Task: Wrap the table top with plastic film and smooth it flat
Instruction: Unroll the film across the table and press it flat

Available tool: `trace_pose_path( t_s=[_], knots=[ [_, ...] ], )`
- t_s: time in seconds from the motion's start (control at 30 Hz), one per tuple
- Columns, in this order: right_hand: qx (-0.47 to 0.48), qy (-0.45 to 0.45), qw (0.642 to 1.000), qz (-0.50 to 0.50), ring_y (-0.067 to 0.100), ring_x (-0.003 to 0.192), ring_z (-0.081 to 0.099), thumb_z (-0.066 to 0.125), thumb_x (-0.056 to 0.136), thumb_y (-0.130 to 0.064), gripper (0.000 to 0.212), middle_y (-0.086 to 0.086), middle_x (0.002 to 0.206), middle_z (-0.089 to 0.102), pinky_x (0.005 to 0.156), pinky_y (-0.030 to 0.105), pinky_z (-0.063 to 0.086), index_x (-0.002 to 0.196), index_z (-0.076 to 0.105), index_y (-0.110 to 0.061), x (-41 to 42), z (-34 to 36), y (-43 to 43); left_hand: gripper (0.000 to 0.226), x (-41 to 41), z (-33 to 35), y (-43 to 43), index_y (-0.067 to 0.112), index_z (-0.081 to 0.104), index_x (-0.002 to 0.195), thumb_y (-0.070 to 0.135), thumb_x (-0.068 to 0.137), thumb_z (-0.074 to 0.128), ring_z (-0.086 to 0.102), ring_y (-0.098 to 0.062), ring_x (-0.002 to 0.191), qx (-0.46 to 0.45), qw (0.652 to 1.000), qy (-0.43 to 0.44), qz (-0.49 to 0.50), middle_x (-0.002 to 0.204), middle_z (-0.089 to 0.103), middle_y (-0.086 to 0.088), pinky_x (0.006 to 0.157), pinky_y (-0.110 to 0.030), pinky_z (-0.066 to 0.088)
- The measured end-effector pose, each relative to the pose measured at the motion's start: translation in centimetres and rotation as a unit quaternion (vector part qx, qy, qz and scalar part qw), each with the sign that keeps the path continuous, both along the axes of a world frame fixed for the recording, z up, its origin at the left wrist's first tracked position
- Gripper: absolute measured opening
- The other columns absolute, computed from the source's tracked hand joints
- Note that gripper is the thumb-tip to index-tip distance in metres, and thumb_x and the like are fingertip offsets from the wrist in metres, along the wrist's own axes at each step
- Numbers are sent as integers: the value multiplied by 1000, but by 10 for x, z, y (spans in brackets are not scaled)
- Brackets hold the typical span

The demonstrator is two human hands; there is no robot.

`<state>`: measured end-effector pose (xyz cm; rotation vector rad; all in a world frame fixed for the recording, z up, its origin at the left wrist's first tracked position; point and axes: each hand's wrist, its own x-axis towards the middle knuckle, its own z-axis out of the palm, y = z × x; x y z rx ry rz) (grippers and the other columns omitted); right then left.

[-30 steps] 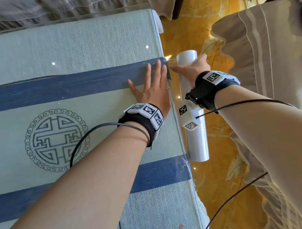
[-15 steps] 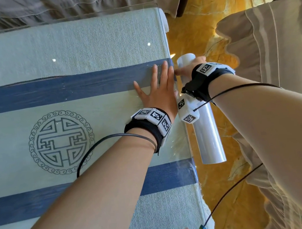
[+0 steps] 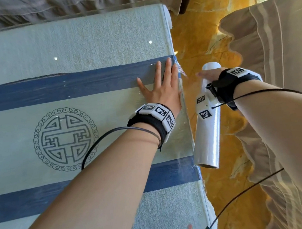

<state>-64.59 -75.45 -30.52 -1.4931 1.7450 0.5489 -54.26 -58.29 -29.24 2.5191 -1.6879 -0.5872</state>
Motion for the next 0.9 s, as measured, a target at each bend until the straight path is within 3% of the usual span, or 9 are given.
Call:
trace_pose_path(
  t_s=[0.07,0.13,0.27,0.33,0.4,0.57,0.73,0.8,0.9],
  knots=[
    [-29,-27,998,-40,33,133,47,60,94,-46,72,16,148,46,89,34,40,148,37,-5,-5,-4,0,64,5,1,3,19,-7,154,32,103,29,-14,-21,148,-10,1000,-2,4,161,-15,3,104,-77,6],
    [-94,24,994,-50,39,126,51,70,85,-43,87,20,142,49,84,41,40,151,24,-8,-21,-3,7,63,8,1,10,24,-6,154,33,102,29,-14,-21,148,-21,1000,8,2,161,-14,3,104,-77,5],
    [-167,114,976,84,46,121,52,80,78,-33,95,27,136,49,89,49,45,149,19,-16,-103,3,44,58,10,-6,28,39,-1,152,43,101,26,-18,-26,147,-21,999,3,-24,161,-17,0,101,-79,0],
    [-175,159,963,126,47,114,54,78,75,-47,83,23,129,52,90,55,47,136,27,-22,-149,10,66,58,17,-11,34,41,1,151,49,99,26,-19,-27,147,-28,999,-11,-23,160,-18,0,100,-80,-2],
    [-193,162,964,85,48,109,55,74,74,-54,73,24,123,54,84,55,47,121,30,-18,-168,11,81,61,30,-19,42,41,2,151,52,97,27,-18,-27,147,-38,999,-25,-15,161,-18,-1,99,-80,-2],
    [-213,21,972,-94,41,102,57,77,78,-38,69,26,122,55,76,41,42,125,33,-13,-115,-9,120,65,60,-45,79,31,13,153,46,94,35,-17,-23,147,-16,998,-53,12,161,-15,-2,104,-76,-5],
    [-239,-143,953,-116,18,101,48,75,82,-40,82,4,114,48,82,28,37,143,29,-12,-38,-23,148,52,28,-69,117,17,53,134,47,97,33,-13,-19,148,75,982,-80,-150,162,-2,0,111,-56,-19],
    [-262,-206,936,-115,11,104,40,75,82,-41,91,9,129,51,86,23,34,150,23,-11,-12,-16,155,58,11,-78,143,16,42,143,50,99,24,-14,-20,147,102,973,-74,-193,162,-5,-1,110,-57,-20],
    [-296,-270,909,-118,11,113,47,76,79,-45,99,7,135,49,97,24,41,151,20,-10,10,10,154,62,-15,-78,189,19,15,154,47,100,26,-13,-18,148,25,983,4,-183,161,-12,0,115,-55,-12]
  ],
)
